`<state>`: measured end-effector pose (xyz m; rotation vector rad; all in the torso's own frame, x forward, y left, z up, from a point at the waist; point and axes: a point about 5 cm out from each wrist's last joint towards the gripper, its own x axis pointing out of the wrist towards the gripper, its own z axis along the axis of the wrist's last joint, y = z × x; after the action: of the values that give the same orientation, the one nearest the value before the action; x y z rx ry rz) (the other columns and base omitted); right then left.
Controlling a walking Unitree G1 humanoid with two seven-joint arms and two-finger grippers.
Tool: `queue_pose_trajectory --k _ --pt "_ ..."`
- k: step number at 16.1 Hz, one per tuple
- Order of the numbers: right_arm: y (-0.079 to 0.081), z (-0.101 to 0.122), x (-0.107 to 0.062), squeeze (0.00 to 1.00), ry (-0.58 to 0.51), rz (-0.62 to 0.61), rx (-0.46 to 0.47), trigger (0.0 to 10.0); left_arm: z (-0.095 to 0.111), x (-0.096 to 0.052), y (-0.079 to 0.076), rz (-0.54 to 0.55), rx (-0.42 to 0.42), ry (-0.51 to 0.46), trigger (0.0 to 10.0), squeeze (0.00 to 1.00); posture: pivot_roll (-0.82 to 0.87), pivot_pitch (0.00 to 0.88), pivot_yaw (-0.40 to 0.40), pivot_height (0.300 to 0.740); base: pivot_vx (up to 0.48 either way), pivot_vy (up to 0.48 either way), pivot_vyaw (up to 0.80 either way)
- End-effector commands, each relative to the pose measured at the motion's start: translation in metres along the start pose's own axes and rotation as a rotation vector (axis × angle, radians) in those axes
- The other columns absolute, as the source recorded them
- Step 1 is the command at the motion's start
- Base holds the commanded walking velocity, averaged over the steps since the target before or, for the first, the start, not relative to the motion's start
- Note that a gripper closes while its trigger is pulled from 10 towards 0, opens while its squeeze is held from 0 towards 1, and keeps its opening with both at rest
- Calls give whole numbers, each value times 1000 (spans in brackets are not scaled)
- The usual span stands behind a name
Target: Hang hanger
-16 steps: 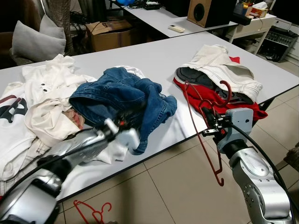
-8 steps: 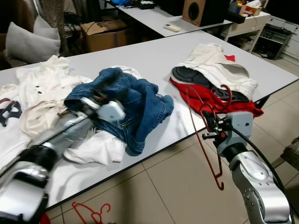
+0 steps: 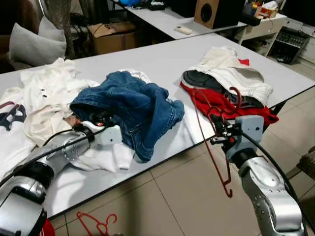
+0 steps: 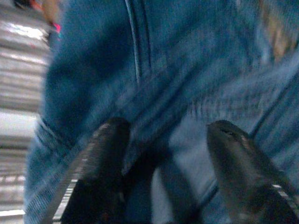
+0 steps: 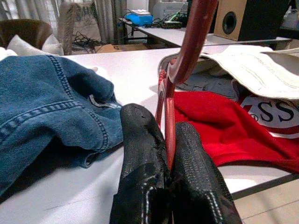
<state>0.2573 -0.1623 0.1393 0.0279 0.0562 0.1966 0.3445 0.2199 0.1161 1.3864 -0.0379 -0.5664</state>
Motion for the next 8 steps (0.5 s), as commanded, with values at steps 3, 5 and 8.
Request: queue_pose_trajectory --k 3,5,8 --pt "-3 2 1 0 -11 -10 -6 10000 -9 7 20 15 74 109 10000 486 -165 0 4 740 0 0 0" --pt "-1 2 2 0 -12 -5 -7 10000 2 14 34 116 68 44 10000 0 -163 0 2 740 0 0 0" --pt "-1 3 3 0 -16 -3 -9 10000 16 24 38 143 89 4 10000 0 -167 0 4 740 0 0 0"
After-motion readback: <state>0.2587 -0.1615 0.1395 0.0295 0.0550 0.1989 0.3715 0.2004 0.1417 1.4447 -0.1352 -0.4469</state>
